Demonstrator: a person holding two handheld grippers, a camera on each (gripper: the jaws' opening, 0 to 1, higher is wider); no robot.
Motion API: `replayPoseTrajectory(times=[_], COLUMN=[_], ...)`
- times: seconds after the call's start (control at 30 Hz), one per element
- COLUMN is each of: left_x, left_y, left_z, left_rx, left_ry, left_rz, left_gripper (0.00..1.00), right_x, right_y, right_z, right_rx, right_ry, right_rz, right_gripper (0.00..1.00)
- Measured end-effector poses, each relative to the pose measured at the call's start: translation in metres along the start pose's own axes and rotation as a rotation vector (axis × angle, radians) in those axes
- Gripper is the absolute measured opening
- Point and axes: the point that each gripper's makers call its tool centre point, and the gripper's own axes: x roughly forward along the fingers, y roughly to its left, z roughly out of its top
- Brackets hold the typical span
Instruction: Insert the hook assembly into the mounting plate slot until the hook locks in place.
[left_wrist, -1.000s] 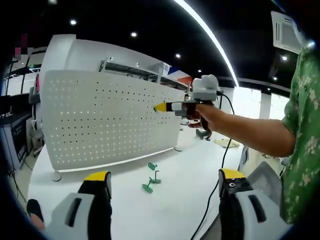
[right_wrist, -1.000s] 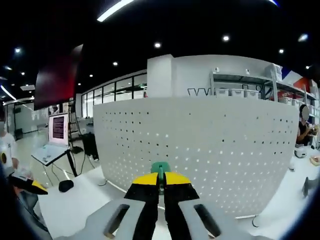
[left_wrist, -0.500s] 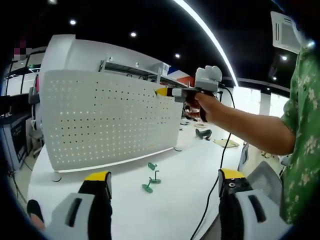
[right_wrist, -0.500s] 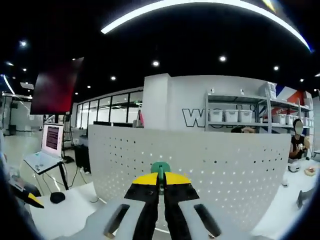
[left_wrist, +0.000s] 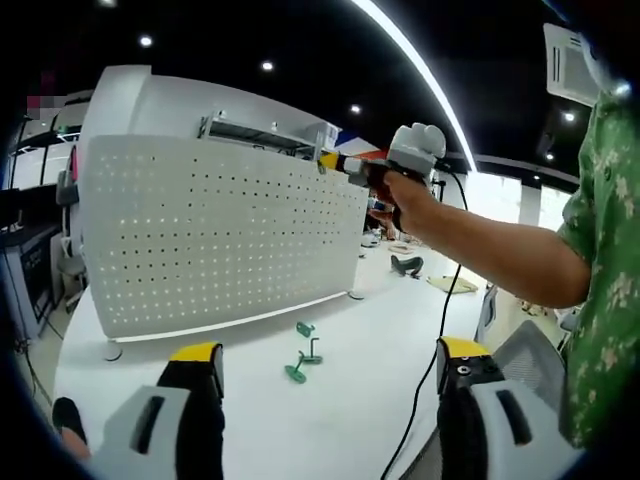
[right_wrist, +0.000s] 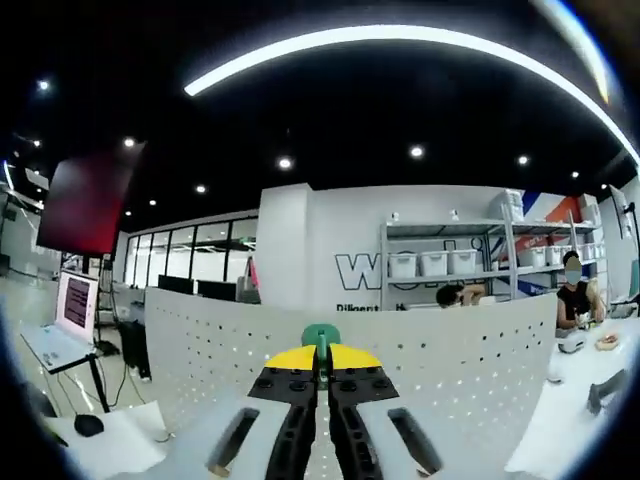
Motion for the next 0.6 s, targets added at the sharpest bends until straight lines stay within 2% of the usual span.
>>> replayPoseTrajectory(times=[0.37,0.6], left_x=[0.001,0.002], left_y=[0.002,0.006], left_z=[-0.002,-0.004], left_rx=[-0.008,-0.011], left_ry=[0.005,0.009], left_rz=[0.002,0.007], left_gripper=[0.9,0.9], right_x=[0.01,0.017], right_y=[-0.011,-0.019], right_z=[0.0,-0.004], right_rx=[-0.007,0.02], right_ry=[-0.027,-0.031], right_rz=[-0.066,-0.091], right_gripper=[0.01,0.01])
